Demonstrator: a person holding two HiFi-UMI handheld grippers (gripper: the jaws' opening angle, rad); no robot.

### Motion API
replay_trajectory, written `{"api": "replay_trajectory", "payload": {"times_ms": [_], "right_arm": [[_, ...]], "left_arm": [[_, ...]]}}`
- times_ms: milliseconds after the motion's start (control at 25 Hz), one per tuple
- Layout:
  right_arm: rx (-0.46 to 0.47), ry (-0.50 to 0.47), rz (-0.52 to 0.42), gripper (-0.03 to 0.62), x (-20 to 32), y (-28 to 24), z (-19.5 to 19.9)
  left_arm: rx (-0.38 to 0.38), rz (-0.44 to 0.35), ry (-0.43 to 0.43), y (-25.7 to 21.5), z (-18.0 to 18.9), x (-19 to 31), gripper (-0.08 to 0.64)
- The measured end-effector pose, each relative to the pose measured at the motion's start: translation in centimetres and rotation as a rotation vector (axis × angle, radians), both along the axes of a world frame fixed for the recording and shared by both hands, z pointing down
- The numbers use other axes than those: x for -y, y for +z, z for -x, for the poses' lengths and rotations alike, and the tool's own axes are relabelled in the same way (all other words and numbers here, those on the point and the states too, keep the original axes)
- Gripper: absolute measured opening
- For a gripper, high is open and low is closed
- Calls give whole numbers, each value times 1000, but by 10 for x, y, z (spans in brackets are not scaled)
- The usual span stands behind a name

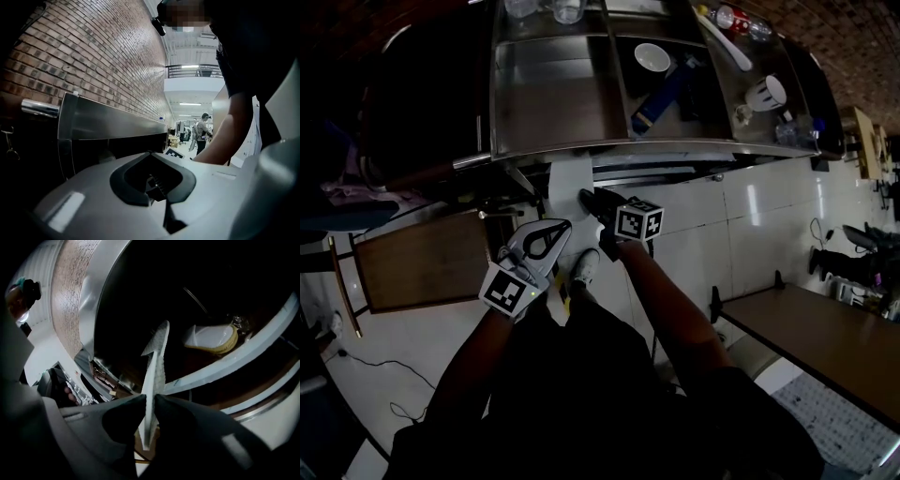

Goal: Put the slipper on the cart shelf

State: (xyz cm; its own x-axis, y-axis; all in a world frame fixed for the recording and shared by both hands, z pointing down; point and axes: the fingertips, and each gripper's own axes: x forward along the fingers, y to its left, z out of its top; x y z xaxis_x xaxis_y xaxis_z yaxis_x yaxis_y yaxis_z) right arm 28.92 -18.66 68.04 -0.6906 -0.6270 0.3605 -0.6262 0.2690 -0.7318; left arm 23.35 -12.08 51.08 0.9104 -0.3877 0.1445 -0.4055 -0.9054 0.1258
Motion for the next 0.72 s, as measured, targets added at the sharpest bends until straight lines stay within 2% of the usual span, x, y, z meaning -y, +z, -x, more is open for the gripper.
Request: {"api": "replay_trajectory", "payload": {"times_ms": [360,720], "right_arm": [[-43,8,-87,60,44,2,-8],[-65,10,-109,60,77,4,-10]], "left_arm": [[11,-1,-29,9,-11,18,0],[18,-3,-37,11,-23,30,0]]}}
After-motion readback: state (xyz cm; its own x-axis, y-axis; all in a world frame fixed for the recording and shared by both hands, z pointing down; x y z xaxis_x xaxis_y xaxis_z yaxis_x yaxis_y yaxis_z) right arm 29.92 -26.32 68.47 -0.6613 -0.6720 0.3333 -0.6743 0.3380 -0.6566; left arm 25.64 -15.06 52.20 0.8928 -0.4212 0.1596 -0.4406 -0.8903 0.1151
